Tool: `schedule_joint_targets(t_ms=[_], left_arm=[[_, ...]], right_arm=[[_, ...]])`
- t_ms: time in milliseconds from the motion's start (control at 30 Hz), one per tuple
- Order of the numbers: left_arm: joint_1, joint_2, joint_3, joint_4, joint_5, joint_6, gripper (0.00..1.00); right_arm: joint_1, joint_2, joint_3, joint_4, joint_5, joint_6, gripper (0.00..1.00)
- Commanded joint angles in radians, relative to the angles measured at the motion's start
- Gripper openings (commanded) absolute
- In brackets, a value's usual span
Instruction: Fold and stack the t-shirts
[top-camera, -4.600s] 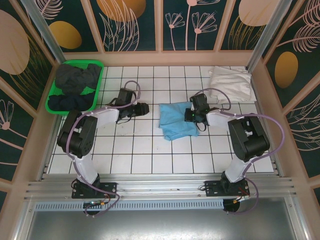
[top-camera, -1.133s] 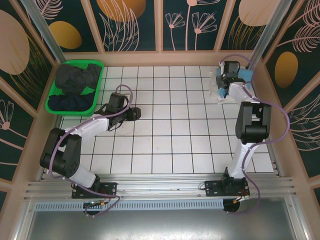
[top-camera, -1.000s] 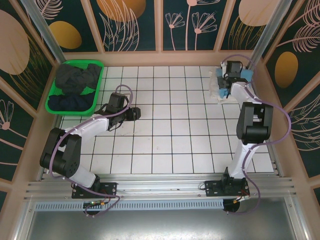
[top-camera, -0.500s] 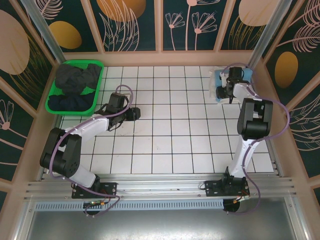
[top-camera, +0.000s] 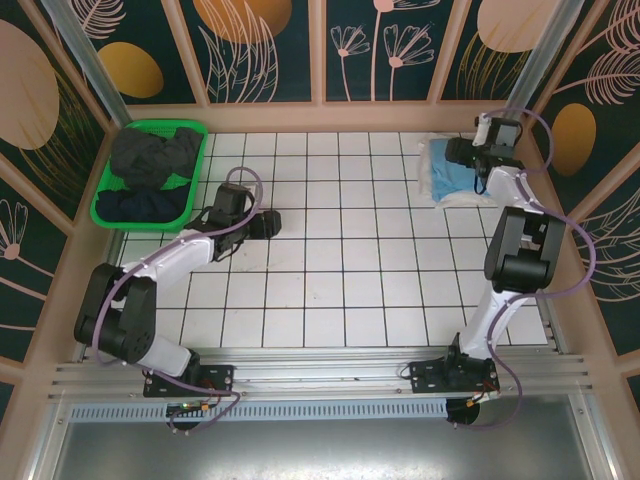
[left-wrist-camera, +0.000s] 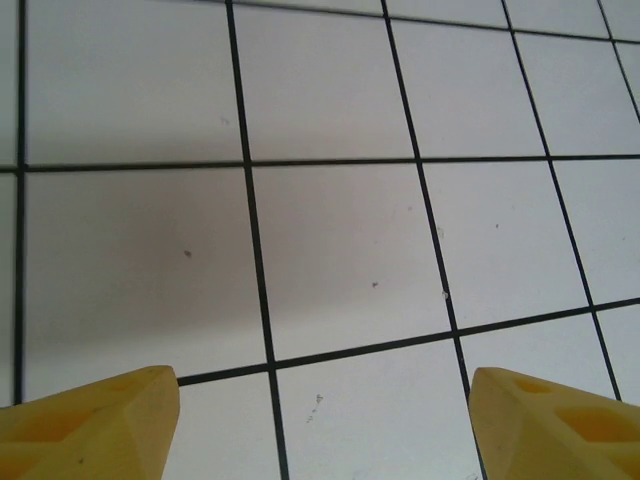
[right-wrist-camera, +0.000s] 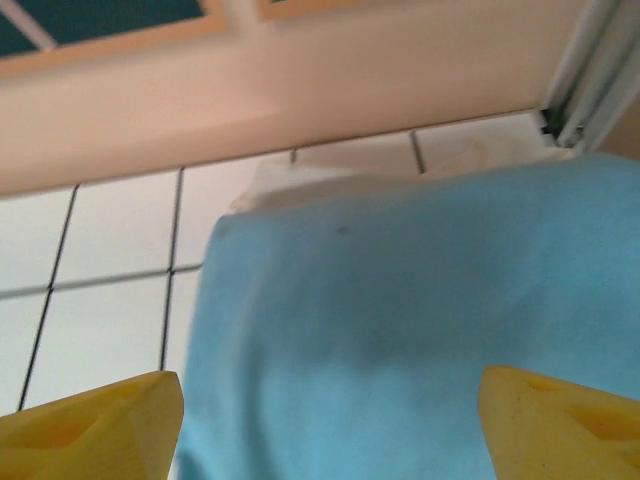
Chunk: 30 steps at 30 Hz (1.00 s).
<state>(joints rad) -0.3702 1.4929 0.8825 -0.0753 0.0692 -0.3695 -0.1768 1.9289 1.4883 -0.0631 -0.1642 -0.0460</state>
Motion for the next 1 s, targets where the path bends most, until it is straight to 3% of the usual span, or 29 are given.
schedule_joint_targets(t_ms=[0,67,200,467,700,867,967], left_arm=[[0.009,-0.075,-0.017,0.008,-0.089,-0.003,0.86],[0.012,-0.115,-0.045,0.029,-0.141,-0.010,0.97],[0.023,-0.191,-0.102,0.069,-0.245,-0.011,0.98],[0.024,-0.322,-0.201,0.168,-0.498,0.061,0.99],[0.051,-0.349,-0.284,0.320,-0.697,0.138,0.99],[0.192,-0.318,-0.404,0.546,-0.591,0.170,0.98],[0.261,-0.233,-0.455,0.686,-0.510,0.216,0.99]], right_arm=[[-0.019,0.132,0.043,0.100,0.042,0.123,0.77],[-0.018,0.206,0.097,0.067,0.066,0.127,0.79],[-0.016,0.286,0.184,-0.037,0.101,0.147,0.86],[-0.002,0.033,0.035,0.072,0.140,0.127,0.99],[0.025,-0.274,-0.375,0.288,0.189,0.084,0.99],[0.070,-0.560,-0.760,0.460,0.214,0.179,0.99],[0.117,-0.727,-1.068,0.750,0.208,0.165,0.99]])
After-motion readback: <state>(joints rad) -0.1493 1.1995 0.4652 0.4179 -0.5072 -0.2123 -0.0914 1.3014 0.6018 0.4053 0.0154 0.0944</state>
